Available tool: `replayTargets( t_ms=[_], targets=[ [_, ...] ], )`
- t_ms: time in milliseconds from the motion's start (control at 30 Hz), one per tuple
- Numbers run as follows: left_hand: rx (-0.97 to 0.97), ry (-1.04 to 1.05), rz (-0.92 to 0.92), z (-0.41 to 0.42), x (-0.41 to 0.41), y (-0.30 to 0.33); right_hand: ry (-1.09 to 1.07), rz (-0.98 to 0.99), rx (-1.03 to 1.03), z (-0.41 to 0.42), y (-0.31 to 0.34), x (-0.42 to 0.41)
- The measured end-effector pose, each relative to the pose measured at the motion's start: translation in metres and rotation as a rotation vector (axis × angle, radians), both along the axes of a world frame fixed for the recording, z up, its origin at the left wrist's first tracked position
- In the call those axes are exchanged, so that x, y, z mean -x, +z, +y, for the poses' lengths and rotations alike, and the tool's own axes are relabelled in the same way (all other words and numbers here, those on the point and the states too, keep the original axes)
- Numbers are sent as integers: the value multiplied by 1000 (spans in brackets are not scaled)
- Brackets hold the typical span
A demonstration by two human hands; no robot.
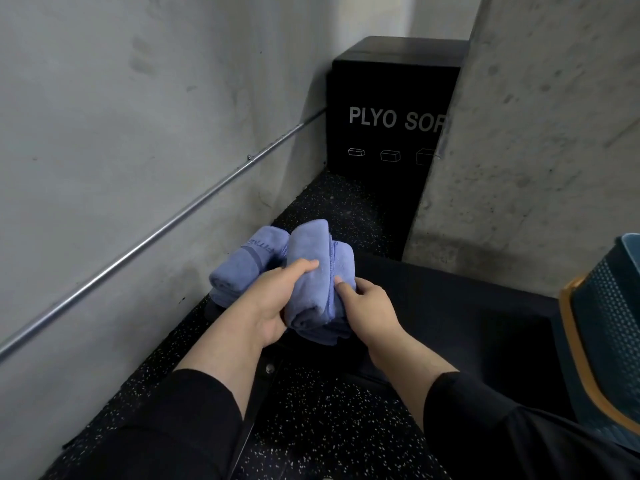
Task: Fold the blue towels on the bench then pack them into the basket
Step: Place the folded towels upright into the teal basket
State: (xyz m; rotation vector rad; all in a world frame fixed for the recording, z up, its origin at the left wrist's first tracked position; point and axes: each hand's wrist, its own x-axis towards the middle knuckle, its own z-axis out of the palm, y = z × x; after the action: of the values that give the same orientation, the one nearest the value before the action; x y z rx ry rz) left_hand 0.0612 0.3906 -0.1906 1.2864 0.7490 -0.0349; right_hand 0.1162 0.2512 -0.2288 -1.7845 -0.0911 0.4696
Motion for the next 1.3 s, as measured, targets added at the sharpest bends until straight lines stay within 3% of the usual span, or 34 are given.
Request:
replayTargets(
  t_ms=[267,400,467,533,833,967,1300],
  targets=[
    [265,94,-93,-2,1,9,-78,-5,-166,-7,23,6],
    [415,14,-180,-7,5,19,-103,200,-372,-18,30,1],
    [430,9,-209,-9,5,23,-80,342,-530,-27,36,-4],
    [387,-10,-217,-14,4,28,-92,349,-584,-38,42,-7],
    [99,78,-248,-59,-5,63,-208,-165,-402,-113,101,1],
    [211,50,-308,-94,-6,84,-230,-234,-387,-158,135,12],
    [183,-66,-402,-238,-20,123,-439,-442,23,-361,199,14]
  ],
)
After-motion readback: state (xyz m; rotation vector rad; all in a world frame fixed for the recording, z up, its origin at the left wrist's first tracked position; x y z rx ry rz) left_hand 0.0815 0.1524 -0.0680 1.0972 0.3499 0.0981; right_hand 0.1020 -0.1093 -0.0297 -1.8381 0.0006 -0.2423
